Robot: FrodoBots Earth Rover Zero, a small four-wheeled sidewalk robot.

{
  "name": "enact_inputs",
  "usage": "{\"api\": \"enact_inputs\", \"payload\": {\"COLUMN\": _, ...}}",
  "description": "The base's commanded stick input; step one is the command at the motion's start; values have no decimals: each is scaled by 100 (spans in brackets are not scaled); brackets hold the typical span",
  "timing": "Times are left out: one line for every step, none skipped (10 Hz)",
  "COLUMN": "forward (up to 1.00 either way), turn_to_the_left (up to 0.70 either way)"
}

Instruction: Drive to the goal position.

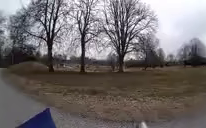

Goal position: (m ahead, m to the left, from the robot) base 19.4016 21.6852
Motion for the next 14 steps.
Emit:
{"api": "enact_inputs", "payload": {"forward": 0, "turn_to_the_left": 70}}
{"api": "enact_inputs", "payload": {"forward": 0, "turn_to_the_left": 70}}
{"api": "enact_inputs", "payload": {"forward": 0, "turn_to_the_left": 70}}
{"api": "enact_inputs", "payload": {"forward": 0, "turn_to_the_left": 70}}
{"api": "enact_inputs", "payload": {"forward": 0, "turn_to_the_left": 70}}
{"api": "enact_inputs", "payload": {"forward": 0, "turn_to_the_left": 70}}
{"api": "enact_inputs", "payload": {"forward": 0, "turn_to_the_left": 70}}
{"api": "enact_inputs", "payload": {"forward": 0, "turn_to_the_left": 70}}
{"api": "enact_inputs", "payload": {"forward": 5, "turn_to_the_left": 67}}
{"api": "enact_inputs", "payload": {"forward": 23, "turn_to_the_left": 54}}
{"api": "enact_inputs", "payload": {"forward": 5, "turn_to_the_left": 66}}
{"api": "enact_inputs", "payload": {"forward": 0, "turn_to_the_left": 70}}
{"api": "enact_inputs", "payload": {"forward": -68, "turn_to_the_left": 36}}
{"api": "enact_inputs", "payload": {"forward": -70, "turn_to_the_left": 35}}
